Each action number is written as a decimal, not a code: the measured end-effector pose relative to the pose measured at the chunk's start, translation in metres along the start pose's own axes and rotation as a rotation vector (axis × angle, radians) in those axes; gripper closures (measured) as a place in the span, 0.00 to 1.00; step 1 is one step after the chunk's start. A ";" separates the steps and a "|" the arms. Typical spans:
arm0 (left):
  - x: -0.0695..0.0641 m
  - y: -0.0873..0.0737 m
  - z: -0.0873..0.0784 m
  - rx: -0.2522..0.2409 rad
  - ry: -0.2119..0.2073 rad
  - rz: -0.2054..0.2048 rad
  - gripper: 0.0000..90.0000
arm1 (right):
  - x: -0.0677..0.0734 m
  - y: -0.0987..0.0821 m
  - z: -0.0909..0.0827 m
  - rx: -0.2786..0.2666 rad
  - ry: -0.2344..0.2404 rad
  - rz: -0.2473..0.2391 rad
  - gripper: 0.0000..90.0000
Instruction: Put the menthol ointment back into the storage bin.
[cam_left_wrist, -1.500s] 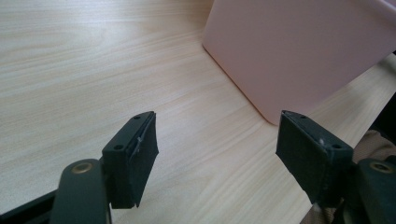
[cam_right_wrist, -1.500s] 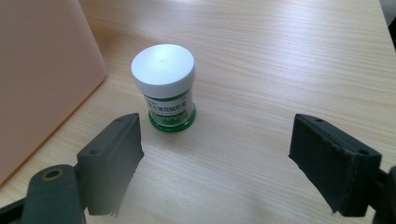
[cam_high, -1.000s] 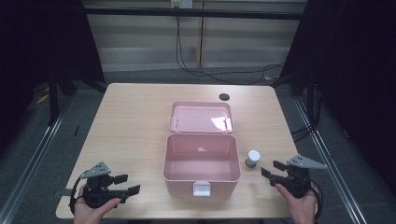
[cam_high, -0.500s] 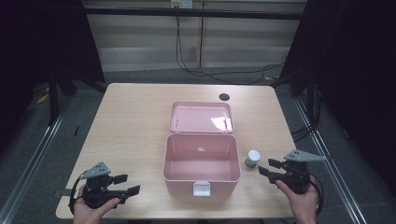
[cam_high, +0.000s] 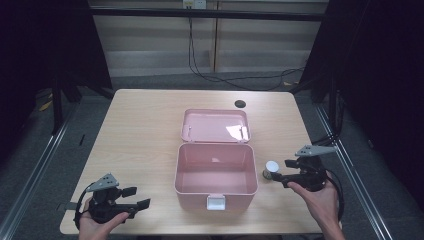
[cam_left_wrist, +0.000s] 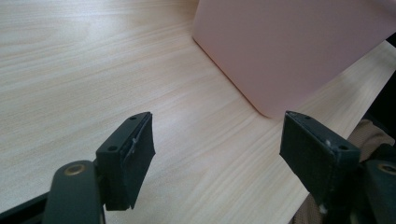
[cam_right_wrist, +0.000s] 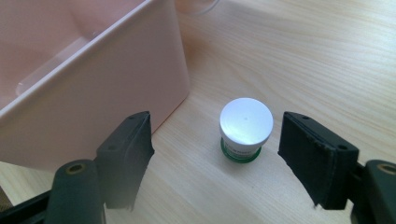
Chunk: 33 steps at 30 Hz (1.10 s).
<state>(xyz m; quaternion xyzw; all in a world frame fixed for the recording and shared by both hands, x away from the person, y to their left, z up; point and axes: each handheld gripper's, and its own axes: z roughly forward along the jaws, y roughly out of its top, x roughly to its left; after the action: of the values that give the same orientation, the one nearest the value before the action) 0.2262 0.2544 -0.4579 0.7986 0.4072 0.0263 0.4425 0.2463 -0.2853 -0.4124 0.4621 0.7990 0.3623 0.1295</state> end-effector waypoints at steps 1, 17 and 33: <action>0.000 0.000 0.000 0.000 0.000 0.000 0.29 | 0.000 0.000 0.000 0.000 0.000 0.000 0.28; 0.000 0.000 0.000 0.002 0.002 -0.002 0.29 | -0.004 0.028 0.004 0.083 0.096 -0.054 0.44; -0.001 0.000 0.001 0.004 -0.001 0.002 0.29 | -0.002 0.057 0.028 0.337 0.035 -0.131 0.46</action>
<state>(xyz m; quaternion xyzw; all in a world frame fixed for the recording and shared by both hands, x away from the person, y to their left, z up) 0.2258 0.2530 -0.4579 0.7999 0.4063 0.0254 0.4409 0.2990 -0.2564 -0.3923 0.4177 0.8790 0.2220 0.0595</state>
